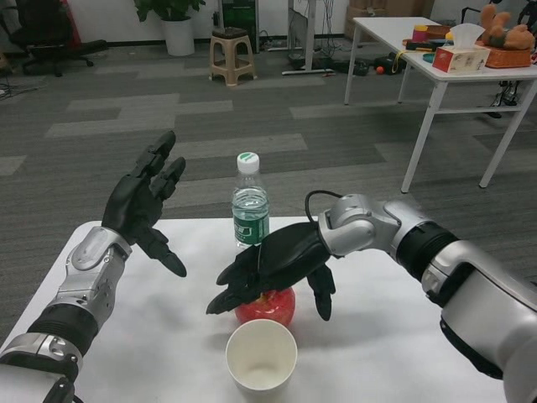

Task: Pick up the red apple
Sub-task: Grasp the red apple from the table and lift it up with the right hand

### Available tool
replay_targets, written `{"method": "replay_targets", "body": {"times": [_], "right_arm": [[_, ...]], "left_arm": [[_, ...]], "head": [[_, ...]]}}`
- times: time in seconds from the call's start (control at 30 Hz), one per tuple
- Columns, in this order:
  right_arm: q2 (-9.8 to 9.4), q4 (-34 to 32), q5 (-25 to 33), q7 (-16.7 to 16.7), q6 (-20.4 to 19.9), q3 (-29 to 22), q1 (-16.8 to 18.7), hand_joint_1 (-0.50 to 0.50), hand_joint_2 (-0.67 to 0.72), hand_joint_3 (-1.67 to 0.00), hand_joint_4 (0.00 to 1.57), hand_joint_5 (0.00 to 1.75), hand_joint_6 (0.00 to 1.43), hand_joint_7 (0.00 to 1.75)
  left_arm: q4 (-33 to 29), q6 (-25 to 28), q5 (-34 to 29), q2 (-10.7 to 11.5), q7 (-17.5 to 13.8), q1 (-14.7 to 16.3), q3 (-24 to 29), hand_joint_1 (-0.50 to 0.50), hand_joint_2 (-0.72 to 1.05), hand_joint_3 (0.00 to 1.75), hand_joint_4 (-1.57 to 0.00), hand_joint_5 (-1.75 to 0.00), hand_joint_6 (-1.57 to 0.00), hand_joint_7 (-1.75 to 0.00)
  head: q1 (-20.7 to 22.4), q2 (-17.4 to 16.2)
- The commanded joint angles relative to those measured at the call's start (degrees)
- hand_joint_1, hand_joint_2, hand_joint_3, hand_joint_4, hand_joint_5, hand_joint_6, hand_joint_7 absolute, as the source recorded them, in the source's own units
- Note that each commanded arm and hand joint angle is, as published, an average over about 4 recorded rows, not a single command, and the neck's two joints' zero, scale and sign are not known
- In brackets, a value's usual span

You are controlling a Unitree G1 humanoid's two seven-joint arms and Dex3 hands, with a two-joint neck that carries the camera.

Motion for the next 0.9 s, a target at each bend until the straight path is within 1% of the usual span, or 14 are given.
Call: {"method": "replay_targets", "body": {"times": [0.03, 0.07, 0.13, 0.33, 0.43, 0.53, 0.7, 0.77, 0.83, 0.9], "right_arm": [[1.51, 1.88, -0.12, 0.29, -0.11, 0.4, -1.28, -0.38, -0.38, -0.28, 0.03, 0.0, 0.0, 0.0], [1.82, 2.32, -0.12, 0.29, -0.11, 0.44, -1.41, -0.38, -0.4, -0.26, 0.03, 0.0, 0.0, 0.0], [2.04, 3.11, -0.17, 0.29, -0.11, 0.97, -1.58, -0.38, -0.41, -0.28, 0.03, 0.0, 0.0, 0.0], [2.33, 6.14, -0.65, 0.29, 0.0, 1.54, -1.67, -0.38, -0.41, -0.32, 0.03, 0.0, 0.0, 0.0], [2.66, 7.24, -1.05, 0.29, 0.06, 1.59, -1.67, -0.38, -0.46, -0.32, 0.02, 0.0, 0.0, 0.0], [2.88, 8.18, -1.31, 0.31, 0.09, 2.07, -1.6, -0.38, -0.48, -0.38, 0.01, 0.0, 0.0, 0.0], [2.79, 9.48, -1.88, 0.55, 0.15, 2.42, -1.54, -0.42, -0.54, -0.59, 0.0, 0.0, 0.0, 0.0], [2.52, 9.66, -1.88, 0.55, 0.15, 2.42, -1.41, -0.42, -0.54, -0.67, 0.0, 0.1, 0.0, 0.0], [2.33, 9.79, -1.88, 0.55, 0.11, 2.4, -1.28, -0.42, -0.54, -0.75, 0.0, 0.29, 0.0, 0.03], [2.17, 9.9, -1.88, 0.55, 0.0, 2.27, -1.14, -0.42, -0.54, -0.87, 0.0, 0.56, 0.0, 0.1]], "left_arm": [[-0.19, 0.28, -0.73, 0.56, -0.11, 0.42, -0.11, -0.48, -0.46, 0.0, 0.0, -0.1, 0.0, -0.14], [-0.17, 0.28, -0.75, 0.59, -0.11, 0.44, -0.16, -0.48, -0.46, 0.0, 0.0, -0.1, 0.0, -0.14], [-0.13, 0.28, -0.79, 0.63, -0.11, 0.49, -0.2, -0.48, -0.41, 0.0, 0.0, -0.1, 0.0, -0.14], [-0.1, 0.06, -1.41, 0.54, -0.11, 0.49, -0.35, -0.48, -0.46, 0.0, 0.0, -0.1, 0.0, -0.14], [-0.04, -0.07, -1.63, 0.54, -0.11, 0.49, -0.38, -0.48, -0.46, 0.0, 0.0, -0.1, 0.0, -0.14], [-0.02, -0.07, -1.65, 0.54, -0.11, 0.64, -0.38, -0.48, -0.46, 0.0, 0.0, -0.1, 0.0, -0.14], [0.09, -0.2, -1.89, 0.5, -0.11, 0.79, -0.38, -0.48, -0.46, 0.0, 0.0, -0.1, 0.0, -0.14], [0.18, -0.24, -1.93, 0.54, -0.11, 0.84, -0.38, -0.48, -0.46, 0.0, 0.0, -0.1, 0.0, -0.14], [0.22, -0.24, -1.98, 0.52, -0.11, 0.84, -0.38, -0.48, -0.46, 0.0, 0.0, -0.1, 0.0, -0.14], [0.22, -0.27, -1.98, 0.5, -0.11, 0.84, -0.38, -0.48, -0.46, 0.0, 0.0, -0.1, 0.0, -0.14]], "head": [[-0.22, 0.25], [-0.29, 0.32], [-0.3, 0.4], [-0.24, 0.53], [-0.34, 0.45], [-0.27, 0.43], [-0.35, 0.41], [-0.26, 0.49], [-0.16, 0.47], [-0.12, 0.41]]}}
